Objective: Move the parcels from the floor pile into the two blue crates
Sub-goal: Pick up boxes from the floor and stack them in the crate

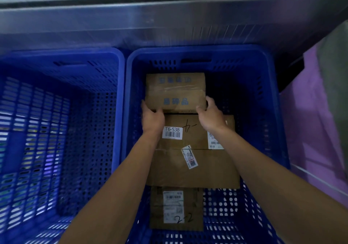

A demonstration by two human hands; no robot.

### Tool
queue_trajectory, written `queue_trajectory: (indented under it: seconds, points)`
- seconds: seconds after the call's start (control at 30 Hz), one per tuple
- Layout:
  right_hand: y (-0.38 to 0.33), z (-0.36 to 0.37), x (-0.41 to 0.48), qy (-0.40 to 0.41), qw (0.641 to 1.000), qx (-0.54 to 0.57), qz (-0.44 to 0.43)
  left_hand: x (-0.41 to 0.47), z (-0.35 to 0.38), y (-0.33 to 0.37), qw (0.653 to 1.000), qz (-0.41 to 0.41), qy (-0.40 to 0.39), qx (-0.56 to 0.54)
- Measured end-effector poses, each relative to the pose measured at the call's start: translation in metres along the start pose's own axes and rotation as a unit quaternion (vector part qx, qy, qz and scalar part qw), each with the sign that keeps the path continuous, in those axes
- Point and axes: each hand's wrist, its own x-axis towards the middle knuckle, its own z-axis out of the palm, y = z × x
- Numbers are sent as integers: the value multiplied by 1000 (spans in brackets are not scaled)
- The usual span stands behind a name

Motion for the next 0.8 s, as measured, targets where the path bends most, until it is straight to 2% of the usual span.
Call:
queue_trajectory:
  seconds: [0.17, 0.33, 0.67, 0.8]
  points:
    - [11, 5, 5, 23, 996, -84, -14, 2, 2, -2, 997, 12, 24, 68]
    - [14, 2, 11, -47, 993, -108, -15, -5, 0, 5, 993, -3, 45, 109]
    - [-16, -8, -28, -61, 991, -120, -2, -45, -20, 12, 984, -12, -39, 175]
    - [-32, -15, -72, -159, 976, -148, 5, -79, -40, 29, 977, -3, -94, 193]
